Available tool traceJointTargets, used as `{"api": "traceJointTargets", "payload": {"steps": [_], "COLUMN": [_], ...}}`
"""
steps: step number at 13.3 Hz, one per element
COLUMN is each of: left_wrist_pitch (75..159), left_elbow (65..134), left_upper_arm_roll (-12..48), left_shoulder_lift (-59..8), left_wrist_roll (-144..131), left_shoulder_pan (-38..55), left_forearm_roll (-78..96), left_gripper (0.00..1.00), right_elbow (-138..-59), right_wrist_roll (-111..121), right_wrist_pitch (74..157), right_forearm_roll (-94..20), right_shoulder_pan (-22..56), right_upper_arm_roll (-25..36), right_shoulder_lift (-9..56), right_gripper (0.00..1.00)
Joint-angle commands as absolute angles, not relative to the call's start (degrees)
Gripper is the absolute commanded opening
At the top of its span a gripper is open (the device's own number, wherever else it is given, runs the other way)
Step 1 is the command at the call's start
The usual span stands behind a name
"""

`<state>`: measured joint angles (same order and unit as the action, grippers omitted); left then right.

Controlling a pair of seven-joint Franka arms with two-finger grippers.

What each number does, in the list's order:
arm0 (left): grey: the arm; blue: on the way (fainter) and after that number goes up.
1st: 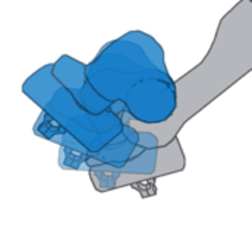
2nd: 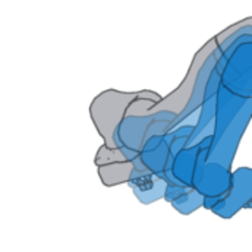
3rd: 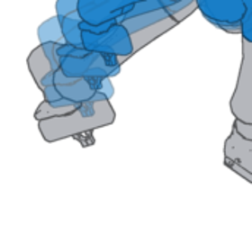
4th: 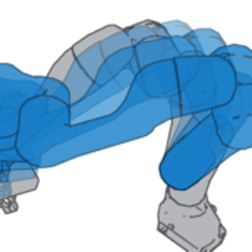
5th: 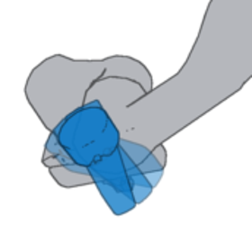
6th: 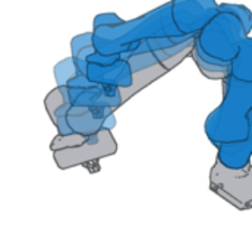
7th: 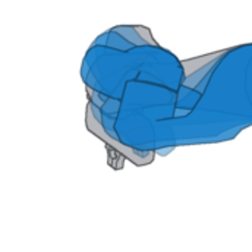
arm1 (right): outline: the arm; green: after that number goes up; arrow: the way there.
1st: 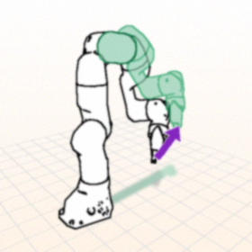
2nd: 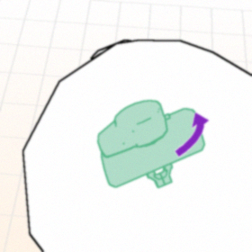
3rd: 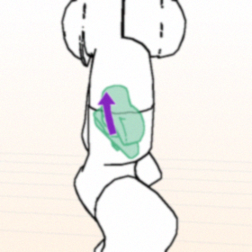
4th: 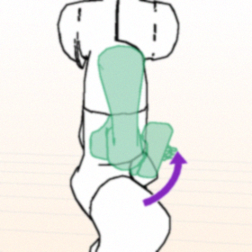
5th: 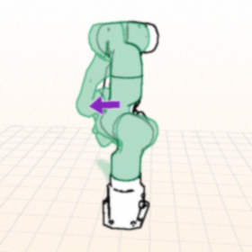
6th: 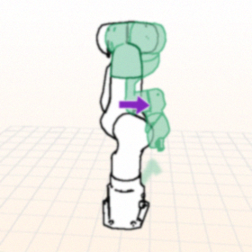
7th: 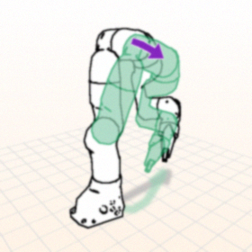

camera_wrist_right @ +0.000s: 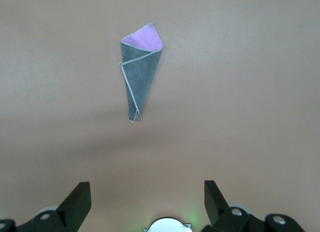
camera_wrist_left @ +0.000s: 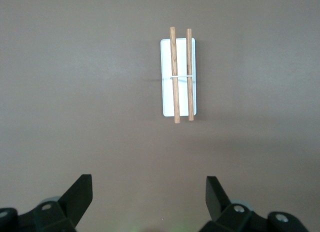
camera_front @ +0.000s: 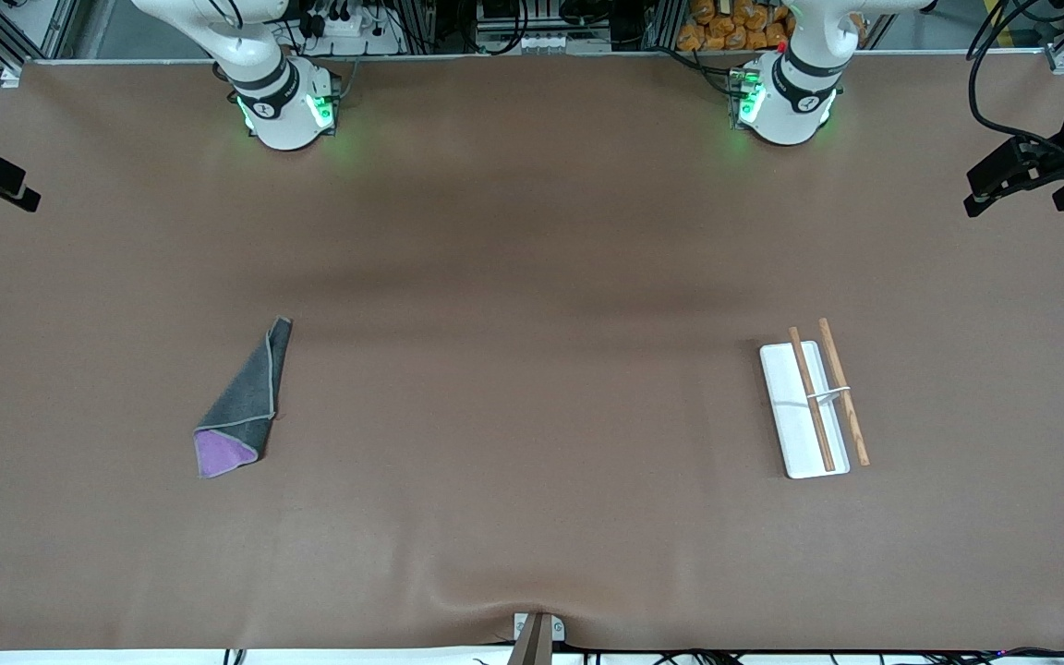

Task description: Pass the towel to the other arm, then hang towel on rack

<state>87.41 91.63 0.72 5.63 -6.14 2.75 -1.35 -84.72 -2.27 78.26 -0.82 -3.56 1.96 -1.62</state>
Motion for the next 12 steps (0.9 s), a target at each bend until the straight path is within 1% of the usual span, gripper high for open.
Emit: {"api": "traceJointTargets", "payload": {"steps": [1, 2, 5, 10, 12], "left_wrist_pitch": [86.7, 86.8, 87.0, 87.9, 88.0], "left_elbow": [91.3, 91.2, 91.4, 91.4, 91.5], "left_upper_arm_roll": [0.7, 0.8, 2.3, 2.8, 2.8], "left_shoulder_lift": [5.6, 5.5, 5.3, 5.2, 5.2], "left_wrist_roll": [-6.1, -6.2, -6.5, -6.5, -6.5], "left_shoulder_pan": [3.0, 3.1, 2.8, 2.9, 2.8], "left_forearm_roll": [-0.3, -0.3, -0.4, -0.5, -0.5], "left_gripper": [1.0, 1.0, 1.0, 1.0, 1.0], "right_elbow": [-84.9, -84.7, -84.7, -84.7, -84.7], "right_wrist_roll": [-1.5, -1.5, -1.5, -1.5, -1.4], "right_wrist_pitch": [78.5, 78.7, 82.5, 92.9, 96.1], "right_forearm_roll": [-1.4, -1.6, -1.8, -2.0, -2.9], "right_shoulder_pan": [-4.7, -4.9, -4.8, -4.2, -4.3], "right_upper_arm_roll": [1.4, 1.4, 1.4, 1.2, 1.1], "right_shoulder_lift": [1.4, 3.1, 7.4, 18.0, 21.2], "right_gripper": [1.0, 1.0, 1.0, 1.0, 1.0]}}
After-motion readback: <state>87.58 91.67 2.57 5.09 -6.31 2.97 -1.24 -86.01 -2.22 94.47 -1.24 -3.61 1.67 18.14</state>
